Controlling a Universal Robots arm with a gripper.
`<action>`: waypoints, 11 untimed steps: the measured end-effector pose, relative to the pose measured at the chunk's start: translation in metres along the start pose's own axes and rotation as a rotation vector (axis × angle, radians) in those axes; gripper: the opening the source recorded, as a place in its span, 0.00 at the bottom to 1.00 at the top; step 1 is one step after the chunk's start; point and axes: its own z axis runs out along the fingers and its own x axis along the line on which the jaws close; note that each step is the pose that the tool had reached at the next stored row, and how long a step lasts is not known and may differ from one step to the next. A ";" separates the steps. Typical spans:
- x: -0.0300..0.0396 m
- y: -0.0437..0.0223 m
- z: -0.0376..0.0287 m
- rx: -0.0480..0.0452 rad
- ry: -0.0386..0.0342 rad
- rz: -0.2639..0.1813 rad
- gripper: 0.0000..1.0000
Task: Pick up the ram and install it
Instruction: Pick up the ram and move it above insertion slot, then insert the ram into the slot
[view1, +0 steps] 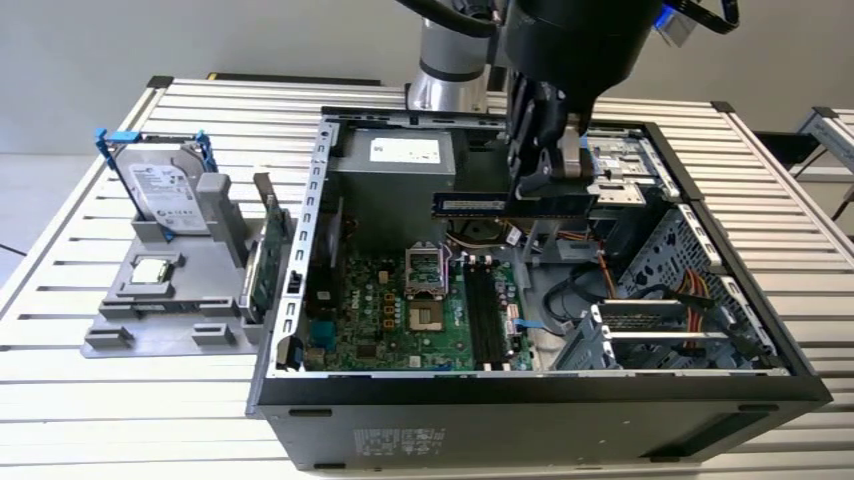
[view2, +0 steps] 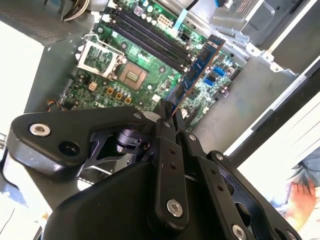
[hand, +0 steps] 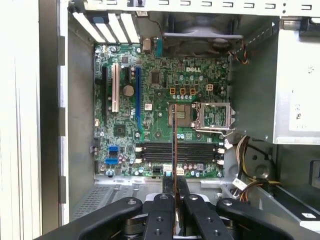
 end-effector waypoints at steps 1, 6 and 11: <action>0.0000 -0.0020 0.0000 -0.0004 0.0001 0.000 0.00; 0.0000 -0.0111 0.0000 -0.0012 0.0001 0.000 0.00; 0.0000 -0.0177 -0.0001 -0.0016 0.0001 0.000 0.00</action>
